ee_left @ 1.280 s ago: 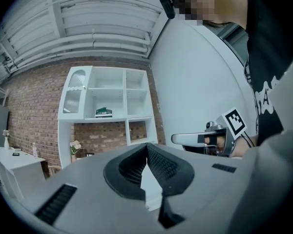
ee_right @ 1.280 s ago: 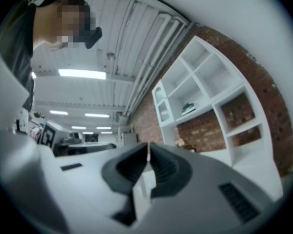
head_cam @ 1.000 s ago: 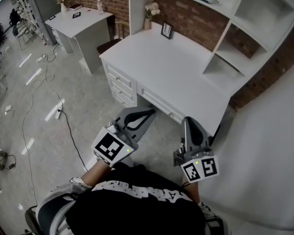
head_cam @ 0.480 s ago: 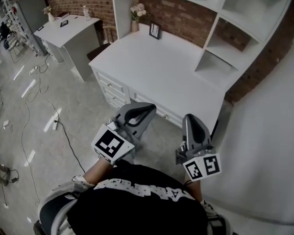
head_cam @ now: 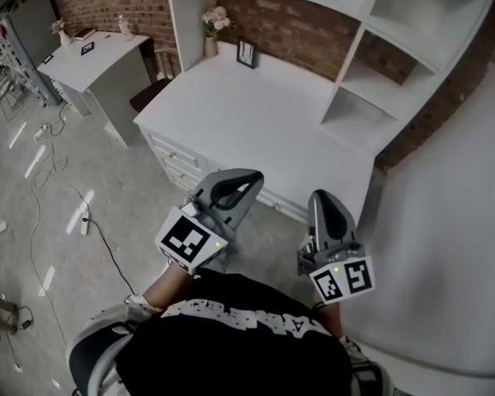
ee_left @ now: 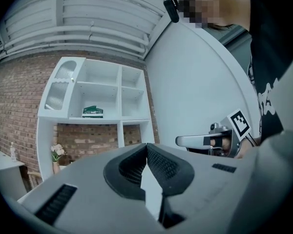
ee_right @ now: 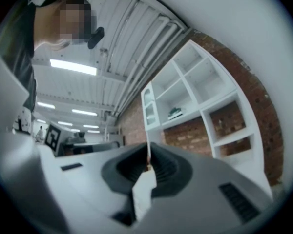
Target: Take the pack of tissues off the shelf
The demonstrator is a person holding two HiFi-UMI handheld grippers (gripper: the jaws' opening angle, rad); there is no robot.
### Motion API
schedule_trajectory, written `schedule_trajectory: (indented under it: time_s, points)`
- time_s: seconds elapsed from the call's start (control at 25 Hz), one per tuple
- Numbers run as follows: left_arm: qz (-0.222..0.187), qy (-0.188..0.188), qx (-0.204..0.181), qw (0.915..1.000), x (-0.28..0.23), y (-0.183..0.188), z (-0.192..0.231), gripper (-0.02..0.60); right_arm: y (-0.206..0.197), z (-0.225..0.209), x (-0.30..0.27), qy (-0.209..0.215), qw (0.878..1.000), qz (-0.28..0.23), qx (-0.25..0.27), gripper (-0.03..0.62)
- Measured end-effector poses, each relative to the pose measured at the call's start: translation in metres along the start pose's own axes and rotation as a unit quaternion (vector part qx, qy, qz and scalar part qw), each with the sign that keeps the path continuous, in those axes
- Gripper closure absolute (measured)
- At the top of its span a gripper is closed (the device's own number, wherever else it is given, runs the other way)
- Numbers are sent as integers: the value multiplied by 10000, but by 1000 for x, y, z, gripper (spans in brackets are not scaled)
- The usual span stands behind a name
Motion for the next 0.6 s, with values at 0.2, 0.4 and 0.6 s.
schedule_trajectory:
  time_s: [0.2, 0.4, 0.6]
  points:
    - [-102, -120, 32, 9999, -12, -5, 27, 548, -2, -3, -21, -126, 9999, -7, 88, 560]
    - [-155, -294, 72, 9994, -29, -10, 53, 548, -5, -12, -45, -299, 9994, 17, 167, 560]
    - [-208, -446, 100, 9987, -50, -13, 85, 548, -6, -21, -74, -443, 9987, 2, 240, 560]
Point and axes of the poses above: the fingertips, and each gripper's own axes: x backward along the fingers, z to its left, y out of its top, the point moved 8 cm from there along x, backward along the fingers, and after that the axes turned 1 degree about -y, right-handed, at the moved point
